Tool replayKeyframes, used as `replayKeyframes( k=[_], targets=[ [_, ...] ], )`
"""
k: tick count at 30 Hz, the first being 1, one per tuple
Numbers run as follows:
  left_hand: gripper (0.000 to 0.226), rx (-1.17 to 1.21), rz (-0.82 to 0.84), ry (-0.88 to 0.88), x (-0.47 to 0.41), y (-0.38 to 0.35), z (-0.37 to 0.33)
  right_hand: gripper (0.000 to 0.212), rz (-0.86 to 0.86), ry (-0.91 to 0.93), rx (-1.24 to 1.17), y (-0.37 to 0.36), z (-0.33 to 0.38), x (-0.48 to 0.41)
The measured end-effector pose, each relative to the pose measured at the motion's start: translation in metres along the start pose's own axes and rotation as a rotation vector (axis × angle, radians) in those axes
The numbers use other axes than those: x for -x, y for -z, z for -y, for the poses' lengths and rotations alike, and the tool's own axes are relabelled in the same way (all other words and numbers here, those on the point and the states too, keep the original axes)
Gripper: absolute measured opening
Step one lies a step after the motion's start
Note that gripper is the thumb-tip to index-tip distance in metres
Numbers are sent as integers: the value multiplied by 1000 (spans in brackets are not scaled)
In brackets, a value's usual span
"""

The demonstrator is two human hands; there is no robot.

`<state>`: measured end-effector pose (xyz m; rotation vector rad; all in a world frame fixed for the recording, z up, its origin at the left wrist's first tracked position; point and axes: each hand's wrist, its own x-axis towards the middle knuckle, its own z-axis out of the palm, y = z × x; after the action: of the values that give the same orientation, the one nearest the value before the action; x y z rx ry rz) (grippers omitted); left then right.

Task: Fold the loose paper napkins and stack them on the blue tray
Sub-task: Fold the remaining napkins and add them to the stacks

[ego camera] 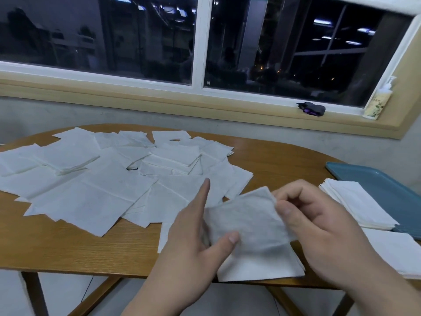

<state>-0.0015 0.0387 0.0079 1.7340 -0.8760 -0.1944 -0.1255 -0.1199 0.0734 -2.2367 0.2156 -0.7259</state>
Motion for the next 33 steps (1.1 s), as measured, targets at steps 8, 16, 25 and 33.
replayKeyframes(
  k=[8, 16, 25, 33],
  targets=[
    [67, 137, 66, 73, 1, -4, -8, 23, -227, -368, -348, 3, -27, 22],
    [46, 116, -29, 130, -4, -8, -7, 48, -37, -376, -264, -2, -45, 25],
    [37, 70, 90, 78, -1, -8, -13, 31, -211, -430, -364, -7, -60, 29],
    [31, -126, 65, 40, -3, -12, 4, 22, -208, -390, -236, -6, -65, 34]
  ],
)
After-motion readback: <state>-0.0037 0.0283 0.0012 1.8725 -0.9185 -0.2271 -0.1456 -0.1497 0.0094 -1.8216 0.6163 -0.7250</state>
